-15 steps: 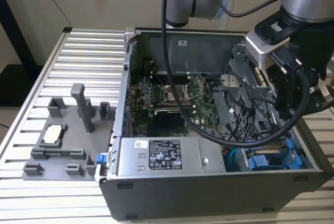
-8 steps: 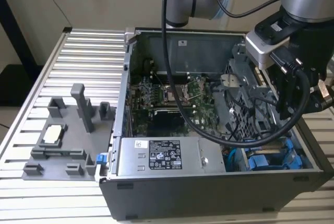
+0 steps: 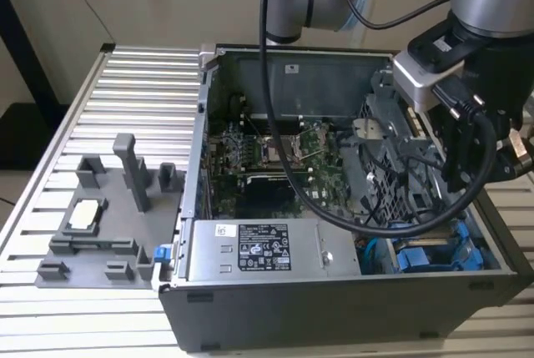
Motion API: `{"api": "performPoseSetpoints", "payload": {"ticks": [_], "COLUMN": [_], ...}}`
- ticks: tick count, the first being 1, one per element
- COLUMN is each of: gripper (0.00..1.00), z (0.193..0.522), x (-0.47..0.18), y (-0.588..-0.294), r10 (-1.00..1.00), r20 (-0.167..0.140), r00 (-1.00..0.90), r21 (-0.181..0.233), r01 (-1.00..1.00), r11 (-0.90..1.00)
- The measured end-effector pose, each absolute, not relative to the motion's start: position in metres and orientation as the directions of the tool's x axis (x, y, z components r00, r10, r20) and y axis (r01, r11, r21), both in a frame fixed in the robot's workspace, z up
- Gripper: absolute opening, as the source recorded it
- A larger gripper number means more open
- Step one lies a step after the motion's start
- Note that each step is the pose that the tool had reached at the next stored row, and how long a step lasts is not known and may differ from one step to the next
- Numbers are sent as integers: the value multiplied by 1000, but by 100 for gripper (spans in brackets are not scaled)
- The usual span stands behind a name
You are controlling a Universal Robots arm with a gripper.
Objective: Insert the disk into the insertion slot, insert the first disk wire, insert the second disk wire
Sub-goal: 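Insert the first disk wire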
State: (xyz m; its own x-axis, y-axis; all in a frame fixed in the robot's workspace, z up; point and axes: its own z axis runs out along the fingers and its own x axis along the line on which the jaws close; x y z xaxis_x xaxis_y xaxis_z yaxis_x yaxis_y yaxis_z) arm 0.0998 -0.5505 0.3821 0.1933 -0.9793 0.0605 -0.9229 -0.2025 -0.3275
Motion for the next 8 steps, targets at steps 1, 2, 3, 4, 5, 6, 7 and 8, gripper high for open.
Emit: {"api": "performPoseSetpoints", "payload": {"ticks": [1,2,3,4,5,6,7,8], "gripper": [19,19,19,19,19,19,19,19], "z": [382,381,381,380,380,379,379,379], "x": [101,102,103,104,106,108,110,111], "y": [-551,-551,-551,-551,-551,-552,-552,-552], "r10": [-979,-979,-979,-979,-979,-979,-979,-979], "r20": [60,59,59,58,57,55,54,52], "r00": [193,193,193,193,194,194,195,195], "r21": [-326,-322,-318,-312,-306,-298,-291,-282], "r01": [-924,-925,-926,-928,-930,-933,-935,-938], "r11": [-202,-202,-202,-202,-202,-202,-202,-202]}}
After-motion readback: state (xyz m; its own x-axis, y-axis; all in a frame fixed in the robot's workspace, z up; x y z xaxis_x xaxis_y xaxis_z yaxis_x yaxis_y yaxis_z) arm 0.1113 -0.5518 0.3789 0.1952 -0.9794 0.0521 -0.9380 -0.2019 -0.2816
